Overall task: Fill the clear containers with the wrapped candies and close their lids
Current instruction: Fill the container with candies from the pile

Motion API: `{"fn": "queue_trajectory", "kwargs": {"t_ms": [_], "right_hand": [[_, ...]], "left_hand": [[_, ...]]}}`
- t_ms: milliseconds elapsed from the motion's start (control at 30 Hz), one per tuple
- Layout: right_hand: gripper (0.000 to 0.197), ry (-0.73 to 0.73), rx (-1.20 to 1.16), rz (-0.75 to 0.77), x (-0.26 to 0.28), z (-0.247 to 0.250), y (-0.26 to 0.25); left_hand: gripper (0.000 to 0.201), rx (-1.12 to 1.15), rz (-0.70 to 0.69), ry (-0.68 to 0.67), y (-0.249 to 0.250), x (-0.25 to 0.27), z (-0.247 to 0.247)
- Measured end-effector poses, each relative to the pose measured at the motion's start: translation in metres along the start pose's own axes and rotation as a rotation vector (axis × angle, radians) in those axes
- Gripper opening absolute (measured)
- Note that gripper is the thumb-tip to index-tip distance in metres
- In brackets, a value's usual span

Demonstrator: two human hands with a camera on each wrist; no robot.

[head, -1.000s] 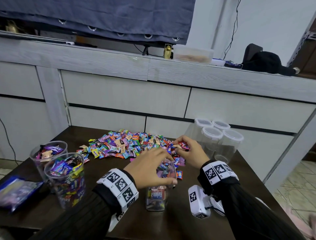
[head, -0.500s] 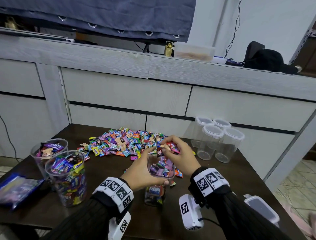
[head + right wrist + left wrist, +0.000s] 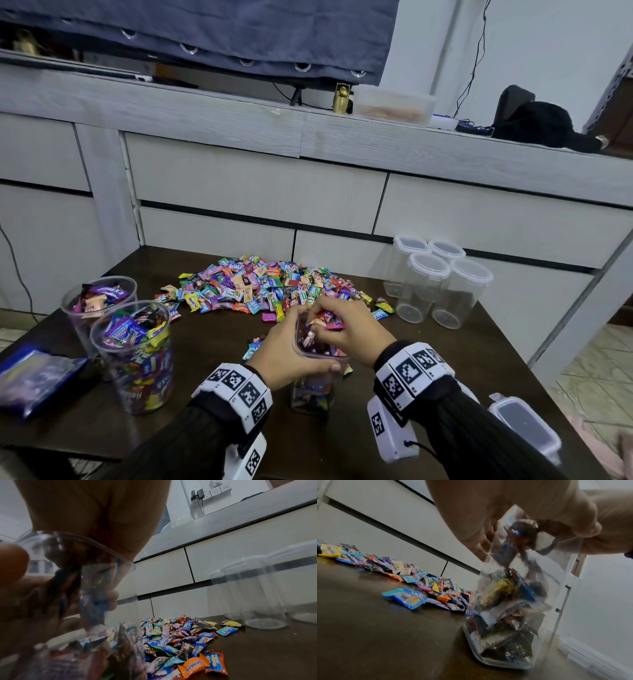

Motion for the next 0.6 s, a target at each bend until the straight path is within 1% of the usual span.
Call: {"fn": "queue_trajectory", "kwargs": {"t_ms": [100, 300, 400, 600], "right_hand": [[0.010, -0.025, 0.034, -0.008, 0.0006, -0.0046, 0.0006], [0.016, -0.045, 0.088, 0.000, -0.0032, -0.0038, -0.0002], [0.020, -0.056, 0.057, -0.008, -0.0020, -0.0046, 0.0016], [0.020, -0.064, -0.020, -0.031, -0.0003, -0.0079, 0.0031]], "left_hand": [[0.092, 0.045, 0.004, -0.025, 0.0001, -0.0023, -0.0011], [0.093, 0.018, 0.016, -0.040, -0.0019, -0.0044, -0.0003], [0.092, 0.049, 0.028, -0.052, -0.0031, -0.0042, -0.0021], [0.084, 0.084, 0.034, -0.036, -0.0007, -0.0004, -0.0023]]}}
Point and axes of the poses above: each hand's wrist, its own x-axis away from the middle knuckle, its own z-axis out of the back of the hand, y = z × x, the point moved 10 cm from there along -x, towards the middle knuckle, and after that the axes turned 4 degrees about x, right-handed, at the moved point
